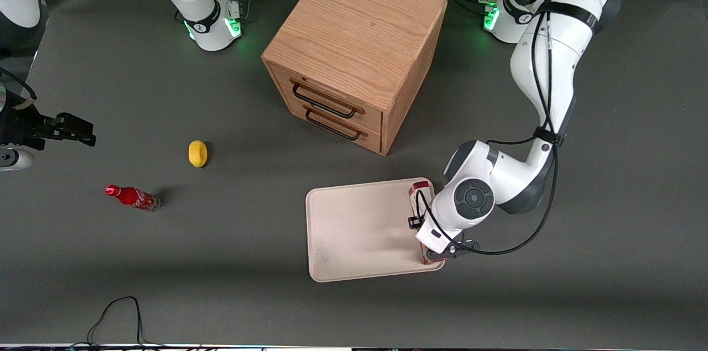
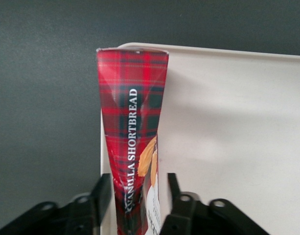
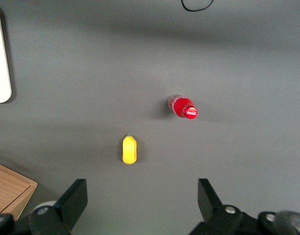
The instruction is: Place red cookie box on tray
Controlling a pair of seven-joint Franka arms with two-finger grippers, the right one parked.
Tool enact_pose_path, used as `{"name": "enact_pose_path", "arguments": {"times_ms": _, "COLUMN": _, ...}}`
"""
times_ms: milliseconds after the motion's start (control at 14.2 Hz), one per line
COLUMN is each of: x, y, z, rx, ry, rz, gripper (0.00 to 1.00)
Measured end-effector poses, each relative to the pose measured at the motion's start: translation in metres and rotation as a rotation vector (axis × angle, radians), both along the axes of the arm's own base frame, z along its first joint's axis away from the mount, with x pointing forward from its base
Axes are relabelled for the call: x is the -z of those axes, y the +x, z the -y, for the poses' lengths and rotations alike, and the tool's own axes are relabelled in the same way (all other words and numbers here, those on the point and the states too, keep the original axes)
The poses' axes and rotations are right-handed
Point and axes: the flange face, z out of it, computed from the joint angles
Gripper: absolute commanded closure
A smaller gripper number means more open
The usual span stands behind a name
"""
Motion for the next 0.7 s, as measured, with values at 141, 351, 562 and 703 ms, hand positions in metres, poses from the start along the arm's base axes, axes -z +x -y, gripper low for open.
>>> {"name": "enact_pose_path", "arguments": {"times_ms": 141, "x": 0.0, "y": 0.0, "z": 0.0, "rx": 0.0, "ry": 0.0, "rz": 0.001, "gripper": 0.0}}
{"name": "enact_pose_path", "arguments": {"times_ms": 351, "x": -0.004, "y": 0.001, "z": -0.001, "rx": 0.0, "ry": 0.0, "rz": 0.008, "gripper": 0.0}}
{"name": "enact_pose_path", "arguments": {"times_ms": 562, "x": -0.019, "y": 0.003, "z": -0.011, "rx": -0.008, "ry": 0.018, "rz": 0.003, "gripper": 0.0}}
{"name": "enact_pose_path", "arguments": {"times_ms": 703, "x": -0.049, "y": -0.001, "z": -0.024, "rx": -0.01, "ry": 0.049, "rz": -0.019, "gripper": 0.0}}
